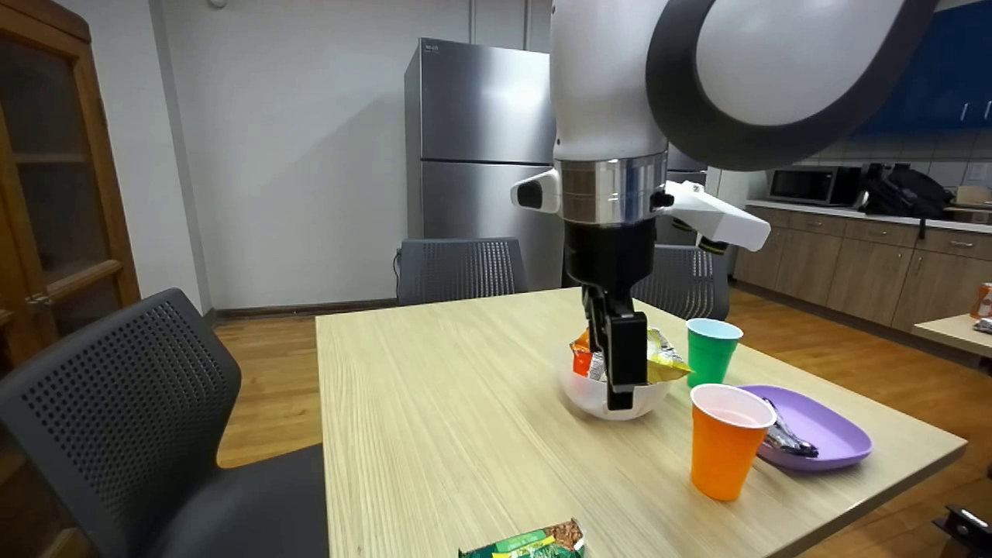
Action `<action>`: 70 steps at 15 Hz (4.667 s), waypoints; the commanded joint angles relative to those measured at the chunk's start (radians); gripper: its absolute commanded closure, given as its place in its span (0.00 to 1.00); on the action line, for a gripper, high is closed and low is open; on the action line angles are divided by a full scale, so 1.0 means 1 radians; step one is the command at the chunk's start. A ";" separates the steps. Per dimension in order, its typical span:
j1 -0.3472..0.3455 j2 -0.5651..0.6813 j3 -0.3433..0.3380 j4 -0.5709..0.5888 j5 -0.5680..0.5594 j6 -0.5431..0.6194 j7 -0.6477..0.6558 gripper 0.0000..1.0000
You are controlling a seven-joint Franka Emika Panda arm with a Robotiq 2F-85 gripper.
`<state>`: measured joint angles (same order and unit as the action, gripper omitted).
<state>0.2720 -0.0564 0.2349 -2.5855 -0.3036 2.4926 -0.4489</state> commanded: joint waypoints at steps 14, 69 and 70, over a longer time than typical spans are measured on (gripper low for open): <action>0.010 0.191 0.029 0.075 -0.152 0.157 -0.002 0.00; 0.069 0.616 0.029 0.280 -0.293 0.200 -0.017 0.42; 0.069 0.617 0.029 0.281 -0.292 0.200 -0.018 0.51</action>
<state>0.3302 0.5534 0.2739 -2.3224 -0.5782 2.6947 -0.4525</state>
